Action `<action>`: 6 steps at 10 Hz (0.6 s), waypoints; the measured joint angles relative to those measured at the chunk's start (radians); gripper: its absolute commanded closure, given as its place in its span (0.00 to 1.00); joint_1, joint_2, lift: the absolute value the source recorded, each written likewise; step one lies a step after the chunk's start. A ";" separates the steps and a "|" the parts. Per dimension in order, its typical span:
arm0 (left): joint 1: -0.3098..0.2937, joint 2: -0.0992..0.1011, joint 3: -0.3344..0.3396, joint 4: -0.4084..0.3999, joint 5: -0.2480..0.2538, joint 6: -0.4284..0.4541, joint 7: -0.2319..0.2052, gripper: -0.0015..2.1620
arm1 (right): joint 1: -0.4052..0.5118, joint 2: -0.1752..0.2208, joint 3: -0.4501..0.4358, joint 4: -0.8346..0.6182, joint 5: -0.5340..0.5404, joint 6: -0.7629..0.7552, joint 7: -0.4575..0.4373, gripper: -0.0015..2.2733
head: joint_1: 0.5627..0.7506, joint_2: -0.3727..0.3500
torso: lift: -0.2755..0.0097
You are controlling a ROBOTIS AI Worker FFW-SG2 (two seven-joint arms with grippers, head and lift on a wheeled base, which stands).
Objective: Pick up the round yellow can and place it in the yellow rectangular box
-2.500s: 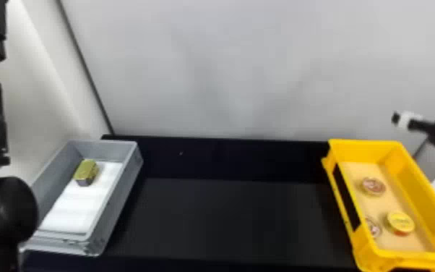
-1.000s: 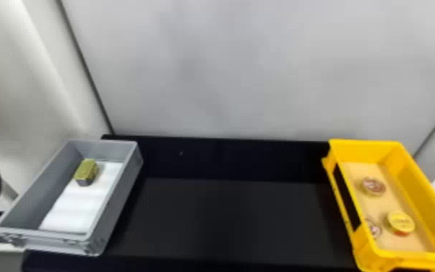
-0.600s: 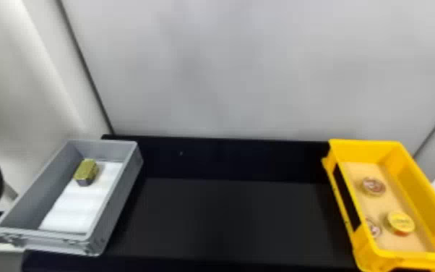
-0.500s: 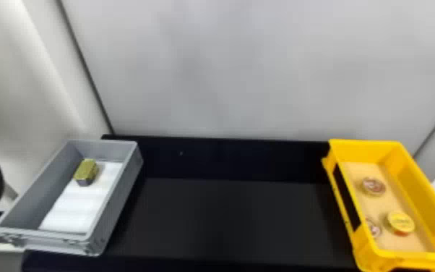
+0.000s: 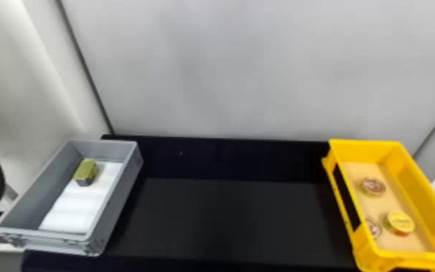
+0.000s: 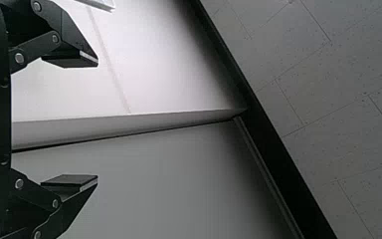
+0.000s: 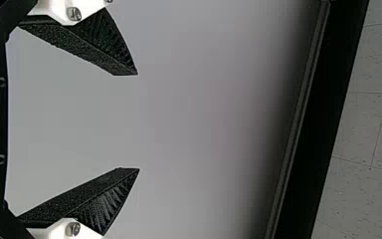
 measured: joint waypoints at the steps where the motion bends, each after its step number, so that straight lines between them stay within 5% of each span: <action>1: 0.001 0.001 0.000 0.000 0.000 -0.001 0.000 0.19 | 0.000 0.000 0.000 0.000 0.008 -0.012 -0.007 0.04 | 0.70 0.59 | 0.97; 6: 0.003 0.007 -0.001 0.000 -0.003 -0.004 -0.002 0.19 | 0.007 0.001 -0.002 0.000 0.021 -0.054 -0.031 0.19 | 0.70 0.59 | 0.97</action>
